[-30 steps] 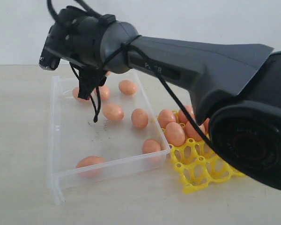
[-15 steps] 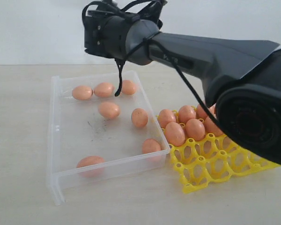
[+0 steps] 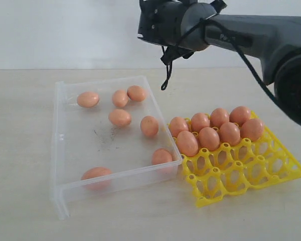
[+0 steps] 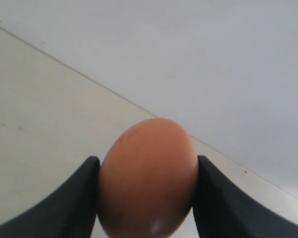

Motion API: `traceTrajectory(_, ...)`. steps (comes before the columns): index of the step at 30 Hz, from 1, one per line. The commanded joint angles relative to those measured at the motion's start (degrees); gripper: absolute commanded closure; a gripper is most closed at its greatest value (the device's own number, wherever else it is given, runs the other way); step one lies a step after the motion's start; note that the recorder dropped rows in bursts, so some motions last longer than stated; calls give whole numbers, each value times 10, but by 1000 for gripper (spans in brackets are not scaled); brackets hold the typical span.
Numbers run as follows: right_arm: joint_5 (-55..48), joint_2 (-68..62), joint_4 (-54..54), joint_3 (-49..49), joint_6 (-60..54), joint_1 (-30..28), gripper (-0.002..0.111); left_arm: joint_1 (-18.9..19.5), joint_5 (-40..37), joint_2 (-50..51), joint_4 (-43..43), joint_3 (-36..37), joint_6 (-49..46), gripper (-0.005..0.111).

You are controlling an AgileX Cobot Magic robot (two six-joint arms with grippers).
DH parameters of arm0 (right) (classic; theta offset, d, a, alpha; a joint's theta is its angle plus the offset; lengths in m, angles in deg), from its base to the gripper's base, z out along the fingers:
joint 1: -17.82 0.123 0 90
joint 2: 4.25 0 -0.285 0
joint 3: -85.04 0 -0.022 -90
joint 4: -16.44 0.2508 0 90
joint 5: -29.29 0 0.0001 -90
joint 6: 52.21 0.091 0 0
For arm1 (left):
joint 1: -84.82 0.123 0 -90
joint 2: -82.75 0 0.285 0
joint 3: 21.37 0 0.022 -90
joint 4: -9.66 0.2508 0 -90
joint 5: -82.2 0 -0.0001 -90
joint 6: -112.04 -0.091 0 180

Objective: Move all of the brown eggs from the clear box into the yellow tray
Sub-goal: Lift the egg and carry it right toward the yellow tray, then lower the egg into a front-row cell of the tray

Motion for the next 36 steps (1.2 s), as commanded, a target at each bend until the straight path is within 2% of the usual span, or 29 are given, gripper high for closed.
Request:
traceTrajectory(1,102,65,-6,-108,119,-52,109,-3,9,-2,-6,-2,4,103)
traceTrajectory(6,313,173,-29,-292,269,-142,109,-3,9,-2,-6,-2,4,103)
traceTrajectory(8,476,226,-99,-383,356,-194,109,-3,9,-2,-6,-2,4,103)
traceTrajectory(11,721,273,-248,-468,480,-272,109,-3,9,-2,-6,-2,4,103)
traceTrajectory(12,762,280,-254,-486,474,-292,109,-3,9,-2,-6,-2,4,103)
traceTrajectory(15,892,297,-171,-543,367,-329,109,-3,9,-2,-6,-2,4,103)
traceTrajectory(19,1150,300,2,-659,144,-351,109,-3,9,-2,-6,-2,4,103)
traceTrajectory(22,1263,300,127,-758,-5,-351,109,-3,9,-2,-6,-2,4,103)
traceTrajectory(25,1332,300,148,-821,-74,-351,109,-3,9,-2,-6,-2,4,103)
traceTrajectory(28,1332,300,111,-849,-97,-351,109,-3,9,-2,-6,-2,4,103)
traceTrajectory(32,1303,300,2,-850,-79,-351,109,-3,9,-2,-6,-2,4,103)
traceTrajectory(36,1294,300,-27,-850,-66,-351,109,-3,9,-2,-6,-2,4,103)
